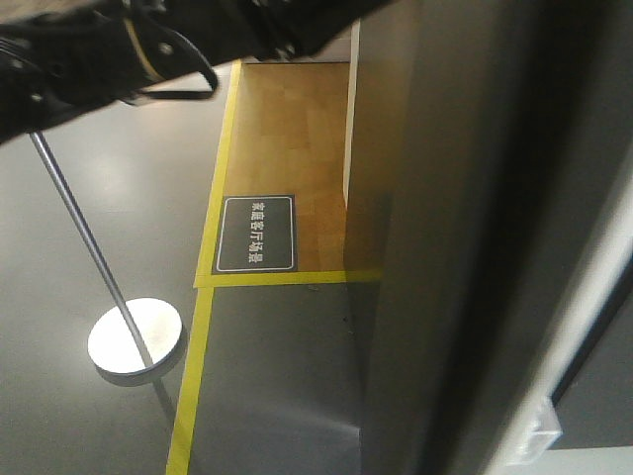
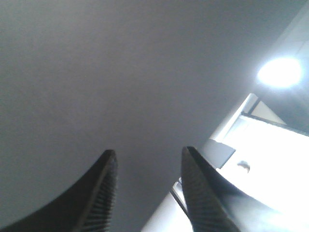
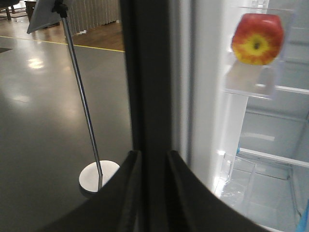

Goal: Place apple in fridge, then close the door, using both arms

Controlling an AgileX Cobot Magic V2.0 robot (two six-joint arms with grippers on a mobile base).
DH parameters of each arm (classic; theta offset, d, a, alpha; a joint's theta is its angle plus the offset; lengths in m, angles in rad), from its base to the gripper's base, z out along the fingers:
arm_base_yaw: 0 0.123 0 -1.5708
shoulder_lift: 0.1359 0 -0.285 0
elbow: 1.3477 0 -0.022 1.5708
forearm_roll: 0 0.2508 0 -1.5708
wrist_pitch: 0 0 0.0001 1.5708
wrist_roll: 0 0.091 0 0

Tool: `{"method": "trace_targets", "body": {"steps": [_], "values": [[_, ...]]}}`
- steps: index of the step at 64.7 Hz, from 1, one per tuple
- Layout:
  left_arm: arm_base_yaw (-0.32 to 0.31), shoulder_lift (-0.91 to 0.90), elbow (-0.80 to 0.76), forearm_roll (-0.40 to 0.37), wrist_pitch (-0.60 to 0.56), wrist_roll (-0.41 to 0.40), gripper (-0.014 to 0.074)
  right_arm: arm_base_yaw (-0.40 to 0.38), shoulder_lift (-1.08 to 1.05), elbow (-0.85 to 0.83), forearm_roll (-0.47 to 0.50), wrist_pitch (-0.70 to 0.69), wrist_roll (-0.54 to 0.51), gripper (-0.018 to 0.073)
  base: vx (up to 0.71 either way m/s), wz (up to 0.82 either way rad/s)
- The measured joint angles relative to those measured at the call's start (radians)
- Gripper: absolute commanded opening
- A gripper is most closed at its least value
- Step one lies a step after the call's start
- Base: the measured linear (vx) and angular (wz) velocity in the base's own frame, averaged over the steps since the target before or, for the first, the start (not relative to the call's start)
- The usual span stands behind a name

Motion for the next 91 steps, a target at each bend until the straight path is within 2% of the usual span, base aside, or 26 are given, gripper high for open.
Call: {"method": "trace_targets", "body": {"steps": [10,16,28,41,49,54,71,77,91], "values": [[0.115,-0.042,0.0,-0.002,0.0,0.0,0.0314,0.0,0.0,0.0,0.002,-0.02,0.0,0.0464,0.0,0.0],[0.196,-0.057,0.0,0.003,0.0,0.0,0.0298,0.0,0.004,0.0,0.002,-0.066,0.0,0.0536,0.0,0.0],[0.338,-0.07,0.0,0.019,0.0,0.0,0.0253,0.0,0.097,0.0,-0.011,-0.256,-0.018,0.0548,0.0,0.0],[0.438,-0.072,0.0,0.03,0.0,0.0,0.0209,0.0,0.338,-0.052,-0.101,-0.439,-0.044,0.0538,0.0,0.0],[0.475,-0.072,0.0,0.046,0.0,0.0,0.0193,0.0,0.516,-0.136,-0.156,-0.505,-0.045,0.0538,0.0,0.0],[0.492,-0.072,0.0,0.084,0.0,0.0,0.0182,0.0,0.615,-0.19,-0.178,-0.533,-0.045,0.0538,0.0,0.0],[0.51,-0.072,0.0,0.375,0.0,0.0,0.0118,-0.01,0.946,-0.391,-0.269,-0.647,0.027,0.0538,0.0,0.0],[0.51,-0.072,0.0,0.442,0.003,0.0,0.0085,-0.051,1.041,-0.449,-0.288,-0.653,0.071,0.0538,0.0,0.0],[0.51,-0.072,0.0,0.546,0.04,0.0,0.0019,-0.167,1.186,-0.53,-0.295,-0.662,0.174,0.0538,0.0,0.0]]}}
